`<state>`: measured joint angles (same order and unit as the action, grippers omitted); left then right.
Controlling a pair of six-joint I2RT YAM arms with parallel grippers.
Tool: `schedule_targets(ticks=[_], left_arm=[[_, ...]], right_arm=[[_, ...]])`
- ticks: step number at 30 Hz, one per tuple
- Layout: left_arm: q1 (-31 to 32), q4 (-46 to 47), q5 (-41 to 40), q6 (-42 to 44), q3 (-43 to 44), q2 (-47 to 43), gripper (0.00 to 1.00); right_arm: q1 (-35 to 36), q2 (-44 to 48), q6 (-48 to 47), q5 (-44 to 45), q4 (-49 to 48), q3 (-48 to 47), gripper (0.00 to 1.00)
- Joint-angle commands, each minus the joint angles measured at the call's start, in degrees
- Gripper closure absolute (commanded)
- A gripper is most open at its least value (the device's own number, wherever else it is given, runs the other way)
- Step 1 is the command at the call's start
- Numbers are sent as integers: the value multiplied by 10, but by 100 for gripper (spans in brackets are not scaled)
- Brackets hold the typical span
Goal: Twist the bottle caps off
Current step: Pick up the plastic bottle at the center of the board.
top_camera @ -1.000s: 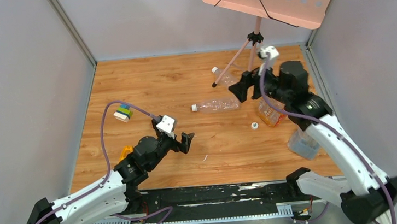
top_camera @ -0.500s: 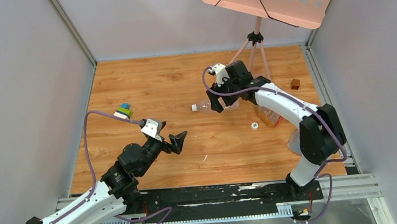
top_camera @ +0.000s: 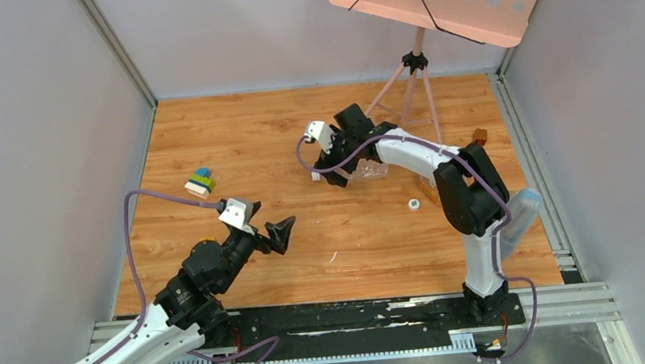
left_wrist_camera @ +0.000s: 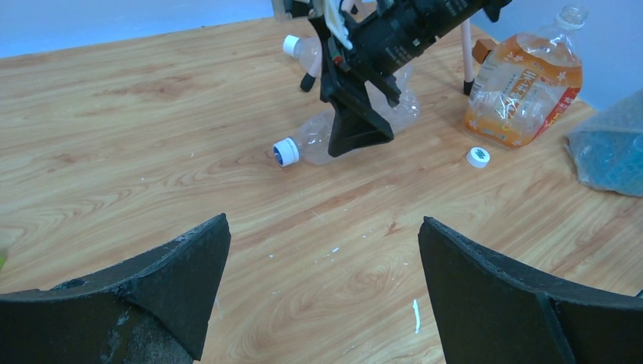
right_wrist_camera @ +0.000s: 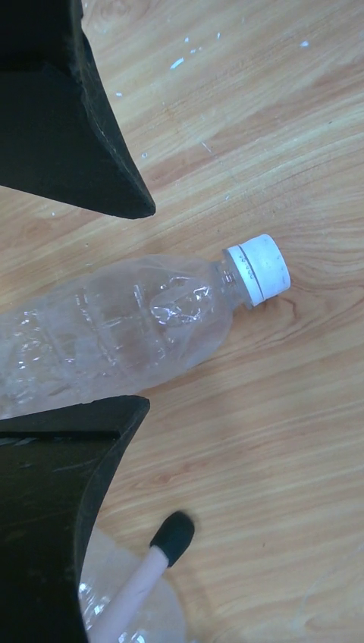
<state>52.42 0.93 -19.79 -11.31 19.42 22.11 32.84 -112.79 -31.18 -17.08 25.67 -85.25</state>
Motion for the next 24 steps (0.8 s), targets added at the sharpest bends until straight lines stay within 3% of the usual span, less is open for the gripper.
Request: schedule_targets(ticks=[1,10,14,17,21,24], left_arm=[[0,-6,-13,-11,0,-17,0],[0,-25,-31,-11,-6,-35,0],[0,-21,-40,-16,-6,-32,0],[0,-23,-43,-20,-5,-30,0],[0,-24,-47,-32,-5,-35,0],[0,-26,-46,-42,-5,-49,0]], right_arm=[[0,-28,-60,-36,-13,-31,13],[7,-57,-39,-46,-14,-31,24],[18,-57,-10,-54,-16,-34,39],[22,-49,49,-90,-16,-41,47],[22,-20,145,-238,-23,-39,51],[22,0,253,-243,-47,-41,62]])
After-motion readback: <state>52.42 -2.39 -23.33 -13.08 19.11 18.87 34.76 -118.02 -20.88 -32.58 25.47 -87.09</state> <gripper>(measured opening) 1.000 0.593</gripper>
